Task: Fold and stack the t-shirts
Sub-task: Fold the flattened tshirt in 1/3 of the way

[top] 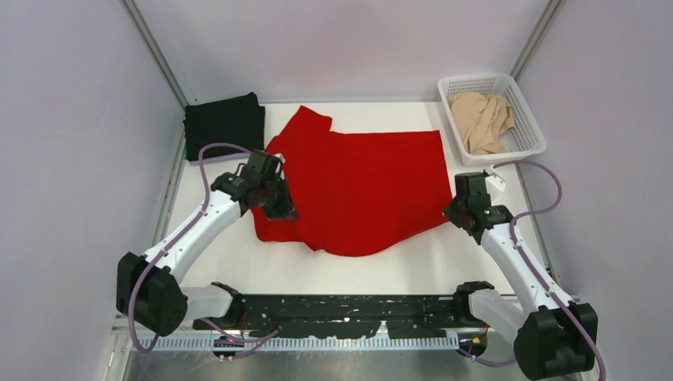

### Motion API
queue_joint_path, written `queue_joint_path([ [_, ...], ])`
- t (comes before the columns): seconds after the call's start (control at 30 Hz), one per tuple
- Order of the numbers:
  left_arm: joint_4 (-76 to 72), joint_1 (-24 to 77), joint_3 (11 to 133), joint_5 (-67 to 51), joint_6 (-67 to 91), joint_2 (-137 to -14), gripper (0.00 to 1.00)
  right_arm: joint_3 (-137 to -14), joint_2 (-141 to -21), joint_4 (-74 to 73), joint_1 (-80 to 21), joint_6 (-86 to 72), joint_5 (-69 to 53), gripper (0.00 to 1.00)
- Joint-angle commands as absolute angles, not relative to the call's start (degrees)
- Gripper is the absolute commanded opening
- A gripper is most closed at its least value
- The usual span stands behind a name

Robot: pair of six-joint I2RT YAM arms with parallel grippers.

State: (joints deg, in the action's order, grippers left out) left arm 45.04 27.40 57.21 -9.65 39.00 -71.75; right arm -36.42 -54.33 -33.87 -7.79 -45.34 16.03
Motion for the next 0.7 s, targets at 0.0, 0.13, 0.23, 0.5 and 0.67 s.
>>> queue_joint_path([
  [0.0,45.7,22.5,62.1,-13.1,36.1,-73.8,0.00,-42.6,-57.9,-31.6,-8.0,-43.0,19.3,0.05],
  [0.13,46.1,18.9,65.9,-13.9,35.6,-76.3,0.00,-45.8,-61.5,-30.3,-8.0,-41.6,19.8,0.05],
  [0.23,47.3,17.0,69.4,-13.9,34.8,-78.9,0.00,-48.7,-64.9,-29.7,-8.0,-40.6,19.6,0.05],
  [0.5,48.9,13.5,76.4,-13.7,33.4,-86.5,0.00,-55.1,-72.2,-28.3,-7.8,-38.3,21.1,0.05],
  [0.67,49.6,13.0,82.3,-12.0,31.9,-92.7,0.00,-58.4,-77.3,-28.2,-7.1,-38.2,21.8,0.05],
])
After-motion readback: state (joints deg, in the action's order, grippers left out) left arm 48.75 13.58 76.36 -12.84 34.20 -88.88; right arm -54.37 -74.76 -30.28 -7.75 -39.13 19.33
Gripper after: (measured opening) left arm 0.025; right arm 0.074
